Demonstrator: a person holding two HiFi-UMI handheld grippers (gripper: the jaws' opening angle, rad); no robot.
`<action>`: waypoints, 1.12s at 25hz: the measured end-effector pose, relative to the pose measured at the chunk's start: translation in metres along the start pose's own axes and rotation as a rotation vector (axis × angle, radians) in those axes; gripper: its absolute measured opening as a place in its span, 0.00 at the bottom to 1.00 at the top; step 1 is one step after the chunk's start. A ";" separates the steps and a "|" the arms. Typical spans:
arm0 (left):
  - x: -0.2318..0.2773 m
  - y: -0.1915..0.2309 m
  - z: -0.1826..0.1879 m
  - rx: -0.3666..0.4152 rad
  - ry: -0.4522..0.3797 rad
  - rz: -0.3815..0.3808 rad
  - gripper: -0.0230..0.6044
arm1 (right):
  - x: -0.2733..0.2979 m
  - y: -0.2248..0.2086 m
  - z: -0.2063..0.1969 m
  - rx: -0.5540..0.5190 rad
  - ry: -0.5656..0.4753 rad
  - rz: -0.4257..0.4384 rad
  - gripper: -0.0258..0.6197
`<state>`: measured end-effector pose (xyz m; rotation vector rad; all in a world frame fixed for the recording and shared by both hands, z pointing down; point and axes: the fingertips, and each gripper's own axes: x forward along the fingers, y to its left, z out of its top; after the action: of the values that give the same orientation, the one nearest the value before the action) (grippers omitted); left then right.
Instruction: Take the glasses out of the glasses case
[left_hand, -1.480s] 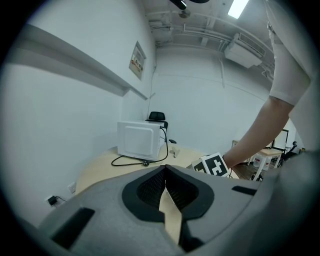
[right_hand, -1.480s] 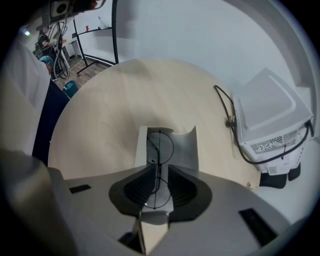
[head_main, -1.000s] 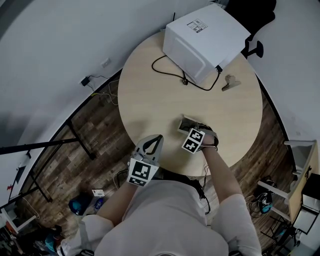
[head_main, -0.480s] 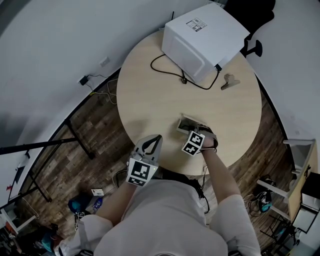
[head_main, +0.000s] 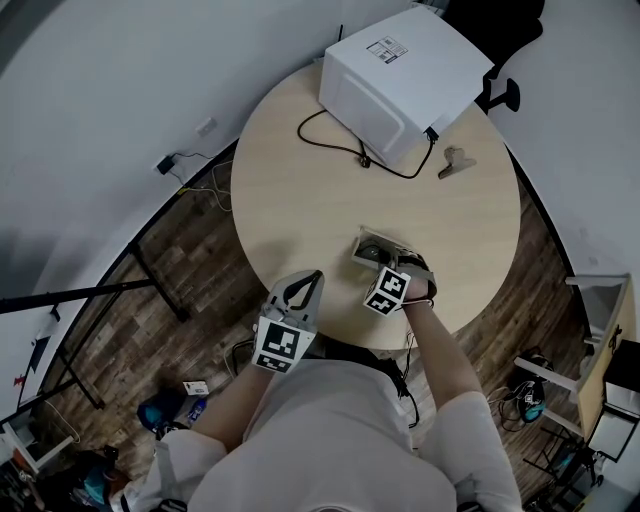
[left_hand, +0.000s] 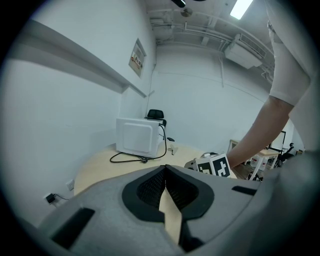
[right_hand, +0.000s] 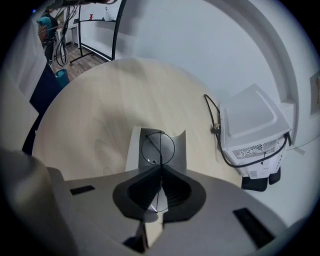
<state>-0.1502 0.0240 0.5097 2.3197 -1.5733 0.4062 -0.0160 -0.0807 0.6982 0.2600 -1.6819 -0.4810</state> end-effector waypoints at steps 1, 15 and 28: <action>0.000 -0.001 0.000 0.001 -0.001 -0.002 0.05 | -0.001 -0.001 0.000 -0.001 0.001 -0.007 0.07; -0.002 -0.016 0.009 0.028 -0.023 -0.041 0.05 | -0.028 0.004 -0.002 0.001 -0.011 -0.089 0.07; -0.004 -0.032 0.011 0.052 -0.033 -0.088 0.05 | -0.060 0.002 -0.023 0.009 0.016 -0.154 0.07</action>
<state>-0.1213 0.0340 0.4948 2.4364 -1.4858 0.3944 0.0166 -0.0567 0.6485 0.4008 -1.6561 -0.5847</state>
